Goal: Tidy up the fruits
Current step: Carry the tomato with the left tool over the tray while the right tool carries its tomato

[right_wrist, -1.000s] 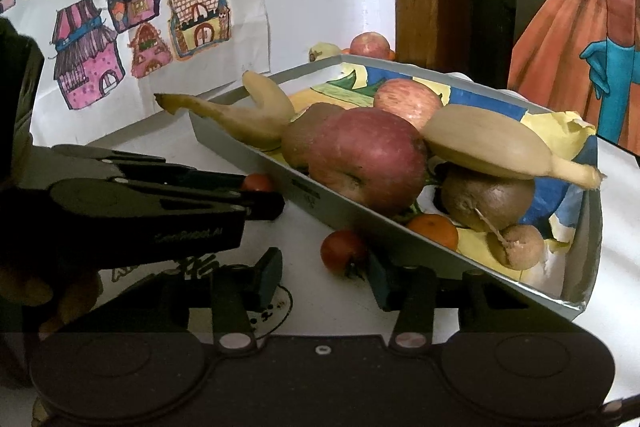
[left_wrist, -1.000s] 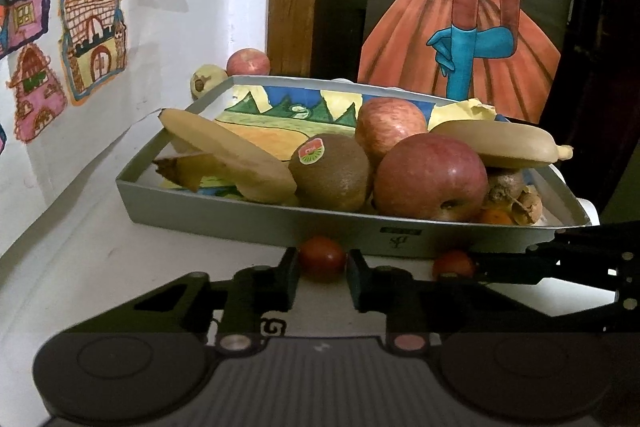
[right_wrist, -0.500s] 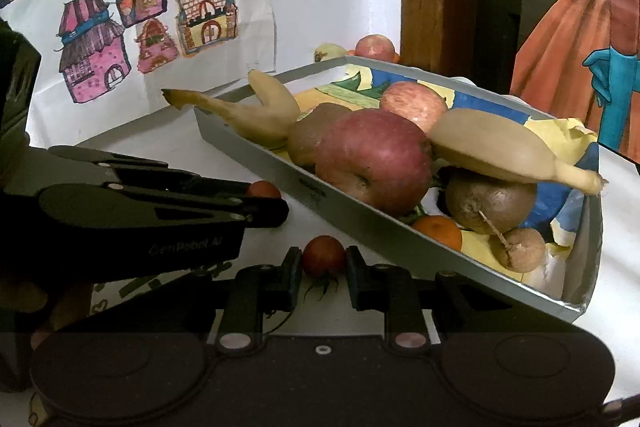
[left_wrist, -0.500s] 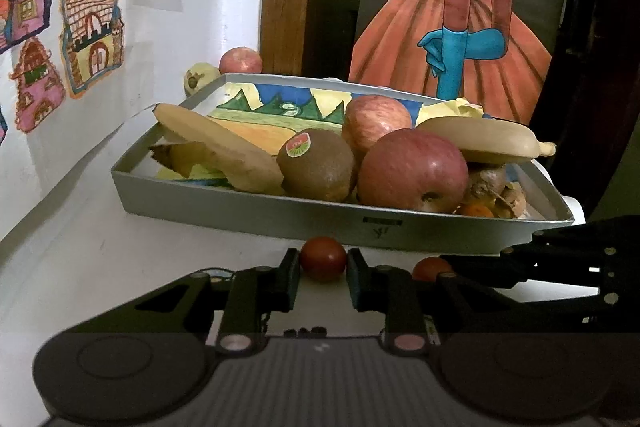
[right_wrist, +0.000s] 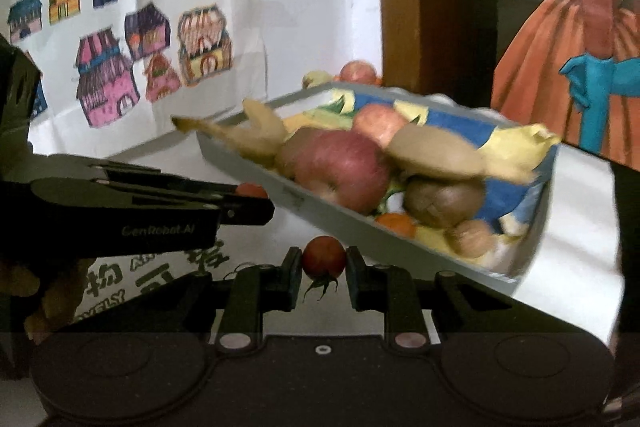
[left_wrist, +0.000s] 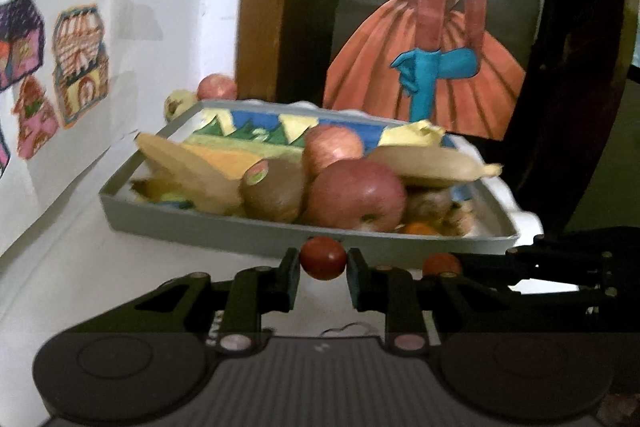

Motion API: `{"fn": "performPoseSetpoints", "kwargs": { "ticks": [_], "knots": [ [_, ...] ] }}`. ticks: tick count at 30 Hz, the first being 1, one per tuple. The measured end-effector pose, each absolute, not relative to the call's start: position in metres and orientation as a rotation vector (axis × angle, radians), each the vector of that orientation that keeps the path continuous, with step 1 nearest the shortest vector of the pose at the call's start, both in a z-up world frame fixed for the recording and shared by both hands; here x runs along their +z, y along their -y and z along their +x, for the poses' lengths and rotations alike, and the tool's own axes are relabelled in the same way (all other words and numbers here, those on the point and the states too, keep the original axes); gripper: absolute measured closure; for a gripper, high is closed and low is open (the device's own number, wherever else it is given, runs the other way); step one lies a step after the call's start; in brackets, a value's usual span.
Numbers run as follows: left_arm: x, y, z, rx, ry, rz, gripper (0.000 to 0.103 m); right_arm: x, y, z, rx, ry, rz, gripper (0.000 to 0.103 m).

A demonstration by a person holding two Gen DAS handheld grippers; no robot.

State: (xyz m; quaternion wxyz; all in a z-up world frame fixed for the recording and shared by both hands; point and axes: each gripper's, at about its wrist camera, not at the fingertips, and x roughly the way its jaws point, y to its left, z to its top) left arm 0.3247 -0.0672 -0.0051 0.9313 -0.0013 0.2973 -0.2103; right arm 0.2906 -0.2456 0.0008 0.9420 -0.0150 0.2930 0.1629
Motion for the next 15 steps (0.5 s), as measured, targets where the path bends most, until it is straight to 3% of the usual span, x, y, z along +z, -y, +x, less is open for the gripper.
{"fn": "performPoseSetpoints", "kwargs": {
  "ticks": [15],
  "knots": [
    [0.003,0.129,0.326,-0.487,-0.558,-0.012,0.076,0.008,0.310,0.292,0.204,-0.513,-0.045,0.078]
  ]
}}
